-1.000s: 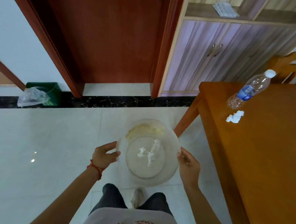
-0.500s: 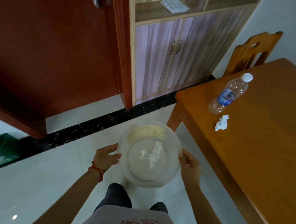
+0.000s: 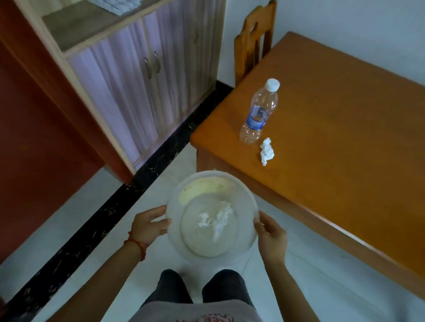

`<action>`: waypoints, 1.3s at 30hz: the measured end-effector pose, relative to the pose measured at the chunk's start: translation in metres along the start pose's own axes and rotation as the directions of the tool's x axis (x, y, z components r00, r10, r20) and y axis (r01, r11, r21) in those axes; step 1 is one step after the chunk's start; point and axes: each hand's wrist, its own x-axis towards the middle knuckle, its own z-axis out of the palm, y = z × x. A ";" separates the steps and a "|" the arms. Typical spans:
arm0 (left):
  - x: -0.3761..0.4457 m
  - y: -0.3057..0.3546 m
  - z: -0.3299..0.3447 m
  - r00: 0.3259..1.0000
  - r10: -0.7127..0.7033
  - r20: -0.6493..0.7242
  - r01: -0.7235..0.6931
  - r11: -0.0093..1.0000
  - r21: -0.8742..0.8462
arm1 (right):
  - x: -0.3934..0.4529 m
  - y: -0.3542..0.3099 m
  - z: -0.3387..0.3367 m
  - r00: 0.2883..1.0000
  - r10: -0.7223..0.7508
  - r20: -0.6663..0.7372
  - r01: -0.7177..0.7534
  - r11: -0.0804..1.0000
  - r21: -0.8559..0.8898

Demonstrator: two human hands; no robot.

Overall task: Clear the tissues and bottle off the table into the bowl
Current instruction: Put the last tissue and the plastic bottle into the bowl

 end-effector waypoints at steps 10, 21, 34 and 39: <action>0.037 0.014 0.025 0.997 -0.038 0.073 0.032 0.996 0.086 | 0.015 0.007 -0.010 0.994 0.070 -0.079 -0.070 0.997 -0.006; 0.046 0.014 0.029 0.999 -0.044 0.025 0.041 0.995 0.096 | 0.050 -0.003 -0.012 0.999 0.036 0.010 -0.034 0.986 -0.162; 0.040 0.010 0.035 0.994 -0.076 -0.081 0.085 0.990 0.111 | 0.181 -0.058 0.012 0.990 -0.137 0.021 0.137 0.942 -0.306; 0.034 0.008 0.033 0.990 -0.083 -0.116 0.091 0.994 0.066 | 0.208 -0.062 0.026 0.968 -0.192 0.161 0.245 0.866 -0.436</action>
